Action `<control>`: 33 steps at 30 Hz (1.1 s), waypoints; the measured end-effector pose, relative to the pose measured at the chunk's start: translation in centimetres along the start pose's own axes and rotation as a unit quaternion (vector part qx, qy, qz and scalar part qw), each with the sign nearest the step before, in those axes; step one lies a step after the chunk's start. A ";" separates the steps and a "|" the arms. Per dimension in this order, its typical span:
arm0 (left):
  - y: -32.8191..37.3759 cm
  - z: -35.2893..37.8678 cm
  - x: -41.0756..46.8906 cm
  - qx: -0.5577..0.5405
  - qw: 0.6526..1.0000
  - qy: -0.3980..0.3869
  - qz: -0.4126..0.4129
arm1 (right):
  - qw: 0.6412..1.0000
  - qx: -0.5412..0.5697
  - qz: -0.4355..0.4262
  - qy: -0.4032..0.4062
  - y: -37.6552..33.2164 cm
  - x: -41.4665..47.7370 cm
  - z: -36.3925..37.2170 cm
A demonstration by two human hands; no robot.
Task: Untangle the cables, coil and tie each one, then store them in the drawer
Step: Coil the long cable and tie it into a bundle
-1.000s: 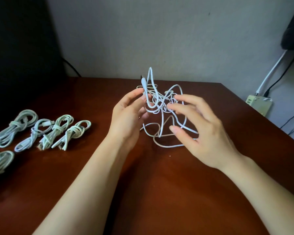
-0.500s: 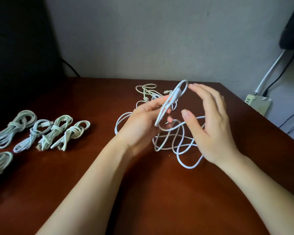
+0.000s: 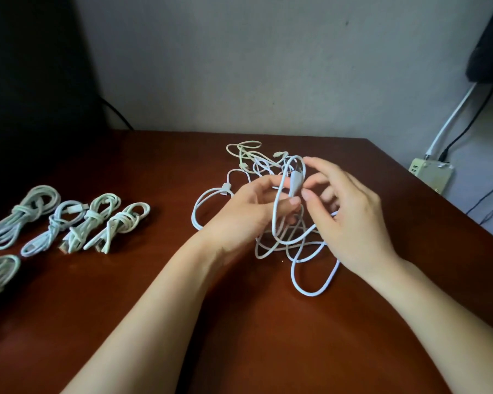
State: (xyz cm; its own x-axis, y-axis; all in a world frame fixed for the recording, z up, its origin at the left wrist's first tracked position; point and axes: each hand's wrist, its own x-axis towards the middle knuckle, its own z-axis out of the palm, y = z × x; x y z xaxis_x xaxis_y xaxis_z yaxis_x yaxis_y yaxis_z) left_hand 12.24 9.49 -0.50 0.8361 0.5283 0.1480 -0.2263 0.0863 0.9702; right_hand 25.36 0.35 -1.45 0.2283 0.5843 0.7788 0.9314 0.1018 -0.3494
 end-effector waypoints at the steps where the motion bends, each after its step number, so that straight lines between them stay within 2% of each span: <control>1: -0.1 -0.1 0.1 0.004 1.000 0.003 -0.001 | 1.000 -0.005 -0.004 0.002 0.0 0.0 0.0; 6: 0.1 -0.7 0.2 0.021 0.999 0.031 -0.013 | 0.999 -0.041 -0.008 0.017 0.3 0.3 -0.3; 10: 0.1 -1.2 0.6 0.048 0.990 0.129 -0.015 | 0.997 -0.061 -0.013 0.039 0.2 0.4 -0.6; 15: 0.2 -2.9 1.0 -0.060 0.960 0.272 -0.028 | 0.995 -0.070 -0.041 0.056 -0.3 0.4 -0.9; 18: 0.3 -4.4 1.1 -0.134 0.938 0.317 -0.027 | 0.994 -0.074 -0.058 0.058 -0.2 0.3 -0.9; 20: 0.6 -5.2 1.0 -0.147 0.931 0.332 -0.044 | 0.993 -0.075 -0.065 0.065 -0.1 0.3 -0.9; 22: 1.1 -5.5 0.6 -0.127 0.934 0.327 -0.062 | 0.991 -0.073 -0.071 0.081 -0.1 0.4 -1.0; 26: 1.5 -5.4 0.1 0.096 0.952 0.284 -0.061 | 0.985 -0.082 -0.089 0.124 0.1 0.5 -1.1; 29: 2.4 -4.1 -0.3 0.120 0.974 0.186 -0.053 | 0.979 -0.092 -0.089 0.160 0.3 0.8 -1.3; 33: 2.6 -3.3 -0.3 0.184 0.973 0.112 -0.080 | 0.974 -0.110 -0.077 0.185 0.5 1.0 -1.6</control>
State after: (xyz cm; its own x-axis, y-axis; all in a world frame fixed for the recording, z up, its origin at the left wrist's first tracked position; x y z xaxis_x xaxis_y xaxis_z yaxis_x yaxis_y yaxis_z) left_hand 9.74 12.33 1.30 0.7062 0.7078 -0.0153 0.1262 -0.1045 0.9865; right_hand 26.56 -0.29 0.00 0.1296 0.2422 0.9615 0.9916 -0.0333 -0.1253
